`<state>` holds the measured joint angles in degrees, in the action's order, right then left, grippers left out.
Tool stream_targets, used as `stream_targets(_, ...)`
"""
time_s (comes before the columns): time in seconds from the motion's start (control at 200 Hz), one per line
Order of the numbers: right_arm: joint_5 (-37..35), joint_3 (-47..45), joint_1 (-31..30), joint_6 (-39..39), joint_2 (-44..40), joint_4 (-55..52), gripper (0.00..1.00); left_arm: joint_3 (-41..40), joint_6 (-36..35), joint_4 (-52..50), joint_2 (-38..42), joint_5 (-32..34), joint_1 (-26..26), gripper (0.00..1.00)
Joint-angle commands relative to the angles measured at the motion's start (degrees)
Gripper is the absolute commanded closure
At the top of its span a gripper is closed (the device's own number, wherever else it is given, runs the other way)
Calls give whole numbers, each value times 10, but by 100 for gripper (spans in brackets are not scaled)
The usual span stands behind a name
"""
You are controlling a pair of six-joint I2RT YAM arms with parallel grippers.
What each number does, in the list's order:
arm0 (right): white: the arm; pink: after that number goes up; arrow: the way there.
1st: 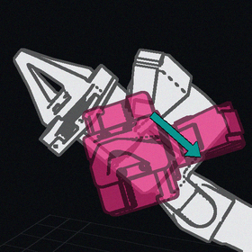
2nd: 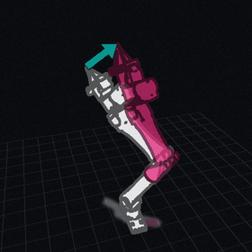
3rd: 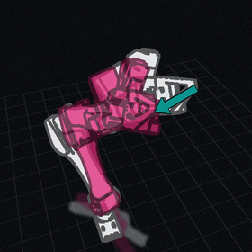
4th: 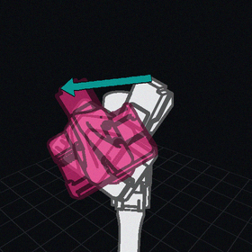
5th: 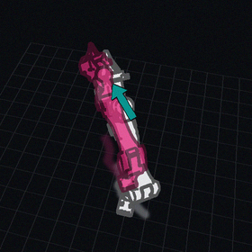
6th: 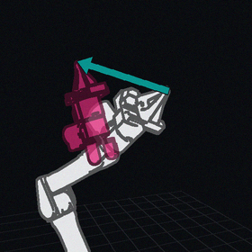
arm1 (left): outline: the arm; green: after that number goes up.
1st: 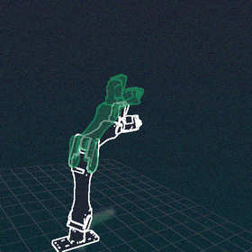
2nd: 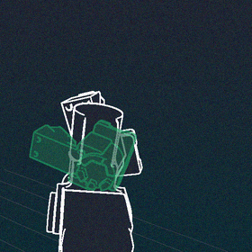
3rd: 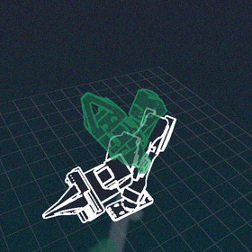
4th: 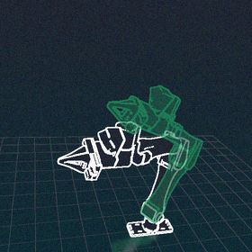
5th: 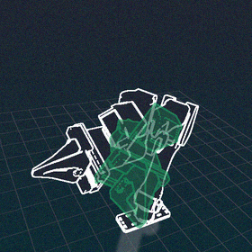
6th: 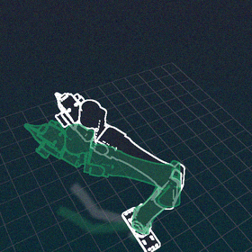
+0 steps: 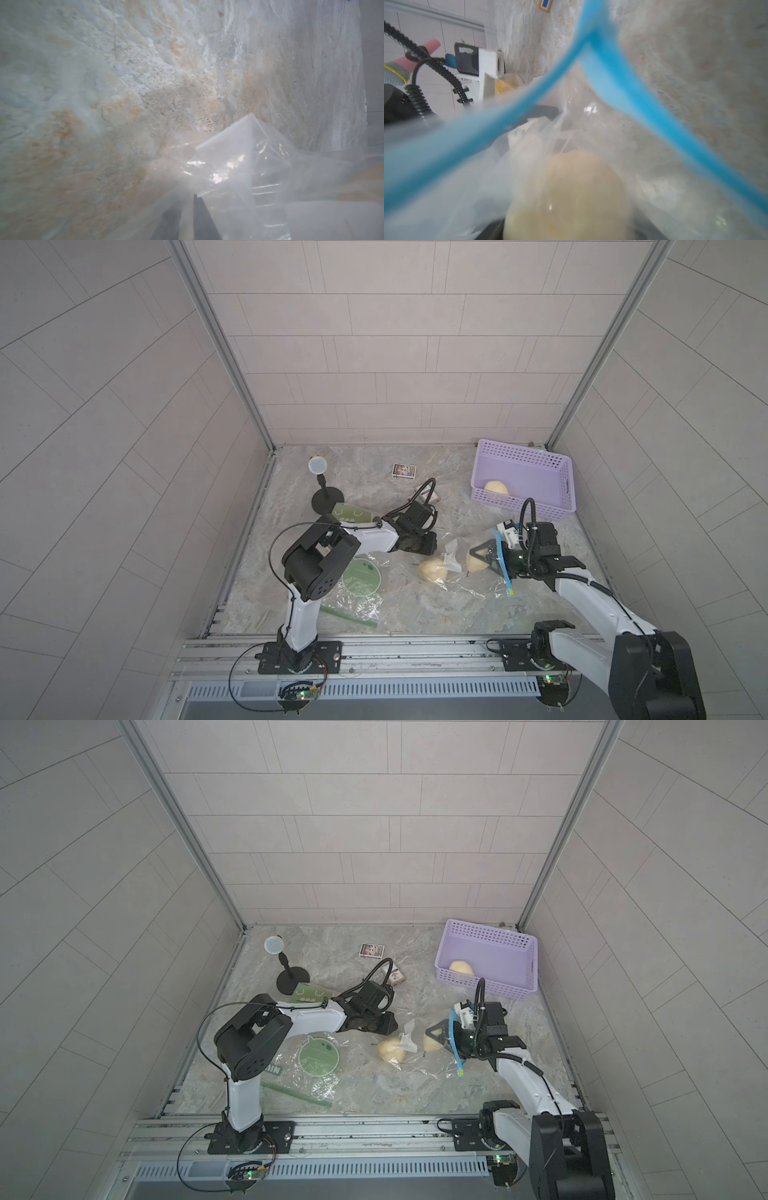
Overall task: Open the zip-top bag and take out the pear
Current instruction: Pick up the pear from the zipper food storage bag.
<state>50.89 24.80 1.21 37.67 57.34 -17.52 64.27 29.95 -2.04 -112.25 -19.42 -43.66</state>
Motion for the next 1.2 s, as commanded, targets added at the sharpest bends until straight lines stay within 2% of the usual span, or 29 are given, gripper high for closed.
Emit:
stream_targets(0.0, 1, 5, 13, -21, -33, -100, 23, -18, -13, -76, -38, 62, 19, 80)
stream_targets(0.145, 10, 22, 26, -34, -41, -150, 23, -16, -18, -81, -46, 74, 25, 81)
stream_targets(0.39, 62, 33, 43, -3, -45, -138, 30, -31, -23, -77, -36, 88, 47, 82)
stream_targets(0.6, 46, 92, 63, 1, -99, -197, 30, -29, -23, -80, -25, 95, 66, 82)
stream_targets(0.726, 37, 139, 108, -40, -93, -264, 34, -30, -20, -78, -17, 94, 70, 82)
stream_targets(0.831, 34, 176, 175, -51, -83, -281, 40, -28, -17, -78, -11, 92, 71, 82)
stream_targets(0.921, 4, 221, 204, -26, -47, -245, 43, -34, -8, -64, 1, 76, 70, 81)
stream_targets(1.001, -15, 255, 211, 30, 4, -143, 41, -43, 11, -43, 22, 46, 70, 76)
stream_targets(1.096, -56, 318, 210, 70, 109, -50, 40, -46, 40, -23, 61, 14, 68, 67)
stream_targets(1.196, -106, 425, 211, 62, 252, -41, 37, -38, 57, -23, 102, -4, 68, 56)
